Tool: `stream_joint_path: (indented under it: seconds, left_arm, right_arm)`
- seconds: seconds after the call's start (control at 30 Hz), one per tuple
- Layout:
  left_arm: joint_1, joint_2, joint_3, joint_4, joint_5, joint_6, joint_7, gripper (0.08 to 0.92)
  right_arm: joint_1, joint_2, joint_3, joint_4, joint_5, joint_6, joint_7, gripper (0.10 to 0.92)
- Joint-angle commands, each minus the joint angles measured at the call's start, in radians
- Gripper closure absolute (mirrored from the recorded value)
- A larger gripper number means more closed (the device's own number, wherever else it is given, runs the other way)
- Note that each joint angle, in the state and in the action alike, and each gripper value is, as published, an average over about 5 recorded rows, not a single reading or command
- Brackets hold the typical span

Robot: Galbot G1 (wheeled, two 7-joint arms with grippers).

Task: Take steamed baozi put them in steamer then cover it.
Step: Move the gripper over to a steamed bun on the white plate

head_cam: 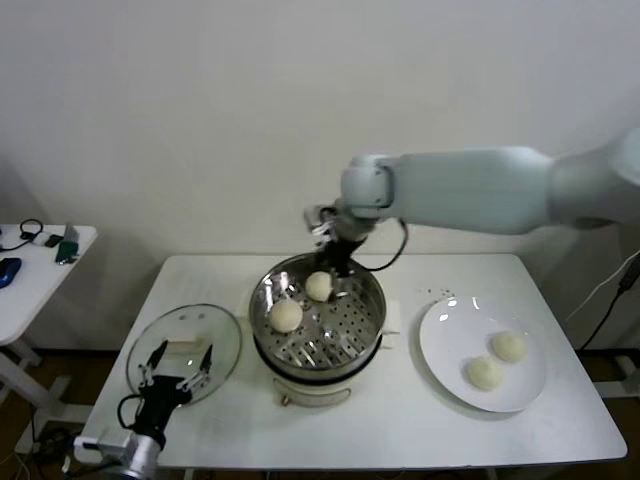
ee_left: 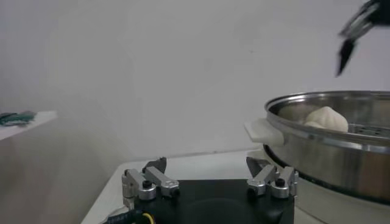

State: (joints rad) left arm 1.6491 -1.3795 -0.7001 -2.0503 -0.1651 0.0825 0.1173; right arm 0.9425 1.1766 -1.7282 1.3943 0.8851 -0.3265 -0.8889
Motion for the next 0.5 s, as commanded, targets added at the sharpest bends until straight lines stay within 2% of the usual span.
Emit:
stream_joint_path:
  seconds: [0.03,0.27,0.5]
  left_arm:
    - [-0.005,0.005,0.004,0.008,0.001,0.001,0.0,0.177]
    - [-0.005,-0.001,0.015,0.005,0.019,0.007,0.002,0.177]
    - [0.008,-0.018,0.021,-0.006,0.047,0.006,0.003,0.177]
  right_arm:
    - [0.309,-0.486,-0.291,0.242,-0.116,0.087,-0.131,0.203]
    - [0.199,-0.771,-0.404,0.308,-0.417,0.081,-0.039,0.203]
    - [-0.242,-0.89,-0.043,0.273,-0.557,0.044,0.017,0.203]
